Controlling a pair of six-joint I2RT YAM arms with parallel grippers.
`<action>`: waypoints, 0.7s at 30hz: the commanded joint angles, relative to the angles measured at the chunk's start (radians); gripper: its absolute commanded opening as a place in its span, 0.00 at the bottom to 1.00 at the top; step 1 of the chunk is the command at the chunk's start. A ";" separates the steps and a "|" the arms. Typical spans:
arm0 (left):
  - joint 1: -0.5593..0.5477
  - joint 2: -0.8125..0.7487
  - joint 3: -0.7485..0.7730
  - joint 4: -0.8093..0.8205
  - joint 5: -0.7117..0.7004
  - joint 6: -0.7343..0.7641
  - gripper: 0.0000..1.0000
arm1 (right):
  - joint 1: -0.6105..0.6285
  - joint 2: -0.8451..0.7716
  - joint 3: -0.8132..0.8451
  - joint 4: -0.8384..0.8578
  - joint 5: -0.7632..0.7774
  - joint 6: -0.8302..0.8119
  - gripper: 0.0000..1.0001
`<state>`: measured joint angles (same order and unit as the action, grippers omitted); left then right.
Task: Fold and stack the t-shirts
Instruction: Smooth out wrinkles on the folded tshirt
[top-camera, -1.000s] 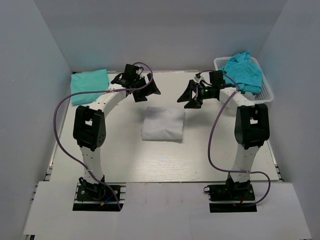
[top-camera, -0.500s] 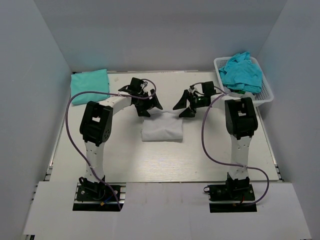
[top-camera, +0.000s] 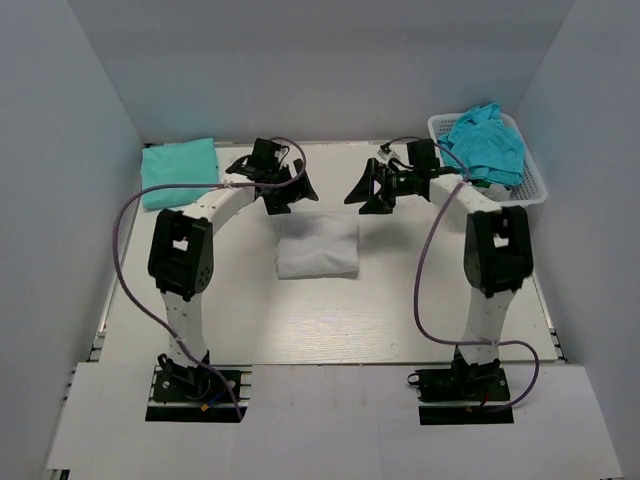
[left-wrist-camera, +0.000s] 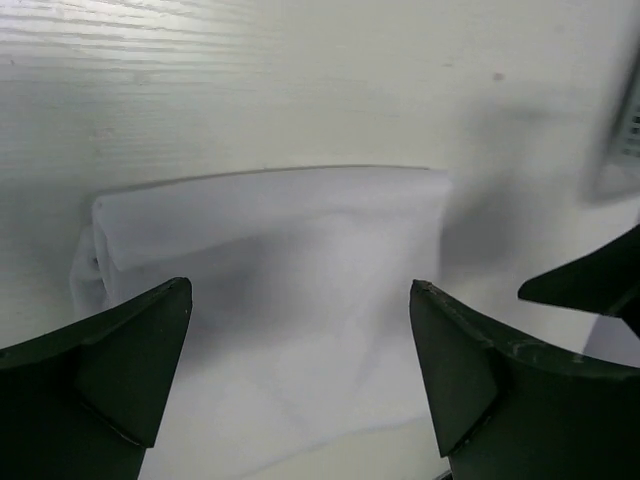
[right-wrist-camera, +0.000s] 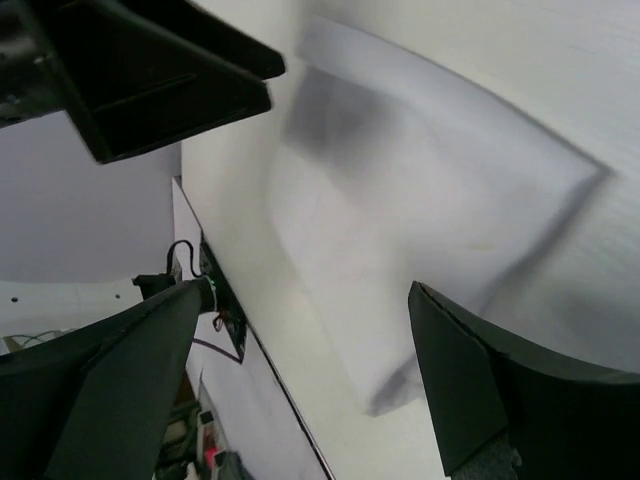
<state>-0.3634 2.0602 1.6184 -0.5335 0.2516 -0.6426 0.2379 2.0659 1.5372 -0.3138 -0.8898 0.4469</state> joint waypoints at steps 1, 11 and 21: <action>-0.020 -0.213 -0.042 0.041 0.014 -0.006 1.00 | 0.043 -0.215 -0.110 0.025 0.015 0.012 0.90; -0.049 -0.448 -0.581 0.372 0.224 -0.203 1.00 | 0.161 -0.357 -0.494 0.428 -0.104 0.236 0.90; -0.033 -0.362 -0.686 0.311 0.137 -0.181 1.00 | 0.117 -0.119 -0.623 0.552 -0.017 0.270 0.90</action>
<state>-0.4171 1.7233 0.9558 -0.2024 0.4179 -0.8318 0.3748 1.9343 0.9573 0.2161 -0.9375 0.7177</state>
